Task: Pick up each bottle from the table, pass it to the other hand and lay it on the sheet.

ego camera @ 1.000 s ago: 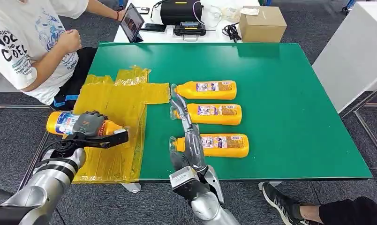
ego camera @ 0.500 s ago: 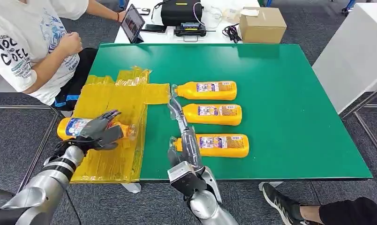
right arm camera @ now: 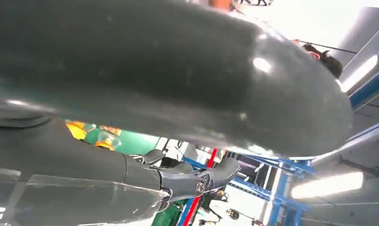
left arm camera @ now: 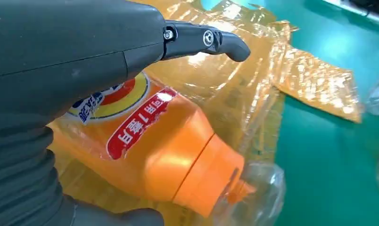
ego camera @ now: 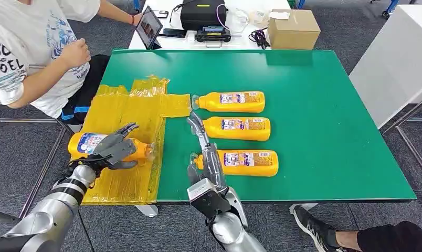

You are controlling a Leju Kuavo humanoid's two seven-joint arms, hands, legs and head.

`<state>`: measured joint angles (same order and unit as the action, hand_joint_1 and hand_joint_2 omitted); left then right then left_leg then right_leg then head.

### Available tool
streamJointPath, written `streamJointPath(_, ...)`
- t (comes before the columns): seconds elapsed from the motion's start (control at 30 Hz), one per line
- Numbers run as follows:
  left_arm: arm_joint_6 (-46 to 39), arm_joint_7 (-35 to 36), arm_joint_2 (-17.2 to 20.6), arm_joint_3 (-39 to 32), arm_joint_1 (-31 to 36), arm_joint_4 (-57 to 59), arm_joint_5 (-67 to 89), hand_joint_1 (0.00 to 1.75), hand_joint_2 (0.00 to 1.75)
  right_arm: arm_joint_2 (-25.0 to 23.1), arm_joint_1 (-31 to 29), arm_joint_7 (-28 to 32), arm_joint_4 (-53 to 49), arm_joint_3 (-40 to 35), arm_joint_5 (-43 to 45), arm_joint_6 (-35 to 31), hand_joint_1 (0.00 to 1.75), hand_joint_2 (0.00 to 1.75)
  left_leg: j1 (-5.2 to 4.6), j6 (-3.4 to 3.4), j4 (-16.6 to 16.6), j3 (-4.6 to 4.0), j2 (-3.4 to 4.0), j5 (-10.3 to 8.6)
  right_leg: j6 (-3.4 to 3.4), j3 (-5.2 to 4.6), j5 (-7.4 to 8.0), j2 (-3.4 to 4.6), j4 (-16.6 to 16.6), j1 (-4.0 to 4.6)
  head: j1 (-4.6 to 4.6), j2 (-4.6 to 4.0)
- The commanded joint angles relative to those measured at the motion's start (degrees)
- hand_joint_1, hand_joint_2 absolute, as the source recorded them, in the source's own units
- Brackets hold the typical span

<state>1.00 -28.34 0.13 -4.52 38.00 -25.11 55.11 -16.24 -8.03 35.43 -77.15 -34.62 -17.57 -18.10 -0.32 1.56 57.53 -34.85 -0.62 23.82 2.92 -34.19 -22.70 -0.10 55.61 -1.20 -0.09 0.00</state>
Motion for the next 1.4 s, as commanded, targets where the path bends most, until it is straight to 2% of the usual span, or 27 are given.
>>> streamJointPath(0.03, 7.0, -3.7, -1.4, -4.3, -3.1, 0.9, -8.0, 0.0, 1.75, -0.4, -2.7, 0.3, 5.7, 1.2, 0.2, -0.1, 0.0, 0.0, 0.02, -0.06, -0.1, 0.21, 0.16, 0.05, -0.09, 0.16, 0.0, 0.14, -0.1, 0.03, 0.0, 0.0)
streamJointPath(0.17, 11.0, -7.1, -3.2, -6.4, -4.8, -3.7, -17.4, 0.0, 1.75, -0.2, -3.1, 0.8, 8.0, 0.7, 0.3, -0.7, 0.0, 0.0, 0.06, -0.09, -0.1, 0.27, 0.21, 0.07, -0.13, 0.22, -0.01, 0.17, -0.1, 0.07, -0.02, 0.0)
streamJointPath(0.67, 11.0, -7.1, -3.2, -6.4, -4.8, -3.7, -17.4, 0.0, 1.75, -0.2, -3.1, 0.8, 8.0, 0.7, 0.3, -0.7, 0.0, 0.0, 0.17, -0.14, 0.0, 0.2, 0.19, 0.14, -0.18, 0.19, -0.06, 0.11, -0.1, 0.19, 0.0, 0.0)
streamJointPath(0.7, 10.7, -8.5, -3.8, -8.0, -5.0, -4.6, -20.3, 0.0, 1.75, 0.0, -3.2, 0.8, 8.1, 0.4, 0.3, -0.7, 0.0, 0.0, 0.08, -0.08, 0.0, 0.13, 0.15, 0.06, -0.1, 0.09, -0.02, 0.09, 0.0, 0.09, 0.0, 0.0)
streamJointPath(0.73, 4.8, -11.7, -6.5, -12.8, -5.6, -8.3, -28.1, 0.0, 1.75, 0.2, -3.0, 0.6, 8.3, 0.2, -0.1, -1.7, 0.0, 0.0, 0.11, -0.11, 0.0, 0.16, 0.16, 0.1, -0.14, 0.13, -0.04, 0.1, 0.0, 0.12, 0.0, 0.0)
streamJointPath(0.77, -2.5, -11.7, -9.2, -13.1, -8.1, -17.0, -33.1, 0.0, 1.75, 0.4, -2.9, 0.4, 8.6, -0.3, -0.3, -1.9, 0.0, 0.0, 0.06, -0.06, 0.0, 0.09, 0.1, 0.04, -0.08, 0.06, -0.02, 0.05, 0.0, 0.06, 0.0, 0.0)
streamJointPath(0.8, -10.8, -11.7, -9.8, -10.2, -9.6, -21.7, -32.8, 0.0, 1.75, 0.6, -2.8, 0.2, 8.9, -0.5, -0.5, -2.3, 0.0, 0.0, 0.12, -0.09, 0.0, 0.11, 0.03, 0.09, -0.12, 0.15, -0.07, -0.03, -0.1, 0.13, 0.0, 0.0)
streamJointPath(0.83, -12.1, -11.7, -10.3, -8.4, -10.7, -26.1, -36.7, 0.0, 1.75, 1.0, -3.0, -0.3, 9.5, -1.1, -1.5, -2.8, 0.0, 1.75, 0.09, -0.06, 0.0, 0.03, -0.01, 0.05, -0.08, 0.07, -0.05, -0.07, 0.0, 0.1, 0.0, 0.0)
streamJointPath(0.87, -13.8, -11.7, -10.3, -8.1, -10.6, -26.6, -38.7, 0.0, 1.75, 1.2, -3.0, -0.6, 9.9, -1.1, -1.8, -2.9, 0.0, 1.75, 0.14, -0.09, 0.1, 0.03, 0.01, 0.09, -0.11, 0.06, -0.07, -0.06, 0.0, 0.15, -0.04, 0.0)
streamJointPath(0.97, -9.3, -11.7, -9.8, -7.6, -11.9, -31.4, -48.5, 0.0, 1.75, 1.4, -3.3, -0.9, 12.0, -0.8, -2.7, -3.2, 0.0, 1.75, 0.16, -0.11, 0.1, 0.06, 0.07, 0.13, -0.13, 0.07, -0.1, -0.06, -0.1, 0.18, 0.0, 0.0)
streamJointPath(1.07, -13.0, -11.7, -9.2, -5.7, -13.6, -37.7, -49.8, 0.0, 1.75, 1.3, -3.4, -0.6, 13.0, -0.6, -3.3, -3.4, 0.0, 1.75, 0.18, -0.13, 0.1, 0.09, 0.08, 0.18, -0.14, 0.14, -0.11, 0.03, -0.1, 0.2, -0.02, 0.0)
streamJointPath(1.1, -10.2, -11.7, -9.4, -6.5, -13.6, -38.6, -53.5, 0.0, 1.75, 1.4, -3.5, -1.1, 13.0, -0.5, -4.3, -4.0, 0.0, 1.75, 0.14, -0.1, 0.1, 0.0, 0.18, 0.14, -0.11, 0.0, -0.05, 0.13, -0.1, 0.16, 0.0, 0.0)
streamJointPath(1.13, -7.6, -11.7, -8.7, -6.3, -14.5, -43.2, -55.0, 0.0, 1.75, 5.0, -5.3, -8.0, 13.0, -1.8, -14.7, -9.0, 0.0, 1.75, 0.17, -0.12, 0.1, 0.04, 0.22, 0.19, -0.13, 0.03, -0.09, 0.15, 0.0, 0.19, 0.0, 0.0)
streamJointPath(1.17, -9.0, -11.7, -8.4, -6.1, -15.0, -44.8, -53.6, 0.0, 1.75, 7.1, -5.6, -9.5, 11.8, 0.3, -14.3, -7.9, 0.0, 1.75, 0.14, -0.09, 0.1, -0.11, 0.2, 0.12, -0.09, -0.12, -0.03, 0.13, 0.0, 0.16, 0.0, 0.0)
streamJointPath(1.2, -12.7, -11.7, -7.6, -4.5, -16.5, -46.2, -47.6, 0.0, 1.75, 8.6, -5.9, -12.3, 11.3, 4.3, -17.0, -12.2, 0.0, 1.75, 0.18, -0.12, 0.1, -0.02, 0.24, 0.16, -0.12, -0.04, -0.05, 0.15, -0.1, 0.19, 0.0, 0.0)
streamJointPath(1.23, -13.9, -11.7, -8.0, -3.9, -17.8, -47.1, -46.4, 0.0, 1.75, 10.3, -6.3, -12.7, 10.3, 5.8, -17.1, -11.2, 0.0, 1.75, 0.12, -0.07, 0.0, -0.14, 0.08, 0.07, -0.07, -0.1, -0.01, 0.01, -0.1, 0.14, 0.0, 0.0)
streamJointPath(1.27, -13.9, -11.7, -8.0, -3.9, -17.8, -47.1, -46.4, 0.0, 1.75, 10.3, -6.3, -12.7, 10.3, 5.8, -17.1, -11.2, 0.0, 1.75, 0.14, -0.07, 0.0, -0.03, 0.04, 0.1, -0.08, 0.02, -0.04, -0.03, -0.2, 0.16, -0.04, 0.0)
streamJointPath(1.3, -11.8, -11.7, -8.8, -3.5, -19.8, -48.3, -48.4, 0.0, 1.75, 12.2, -6.3, -12.1, 8.1, 9.3, -16.7, -9.3, 0.0, 1.75, 0.07, -0.05, 0.0, -0.11, 0.05, 0.05, -0.05, -0.12, -0.01, -0.01, -0.1, 0.09, -0.02, 0.0)
streamJointPath(1.4, -8.2, -11.7, -9.9, -2.6, -21.0, -47.4, -52.2, 0.0, 1.75, 11.7, -5.6, -12.9, 7.2, 13.7, -22.5, -6.0, 0.0, 1.75, 0.04, -0.03, 0.0, -0.08, -0.08, 0.09, -0.04, -0.02, -0.07, -0.12, -0.1, 0.06, 0.0, 0.0)
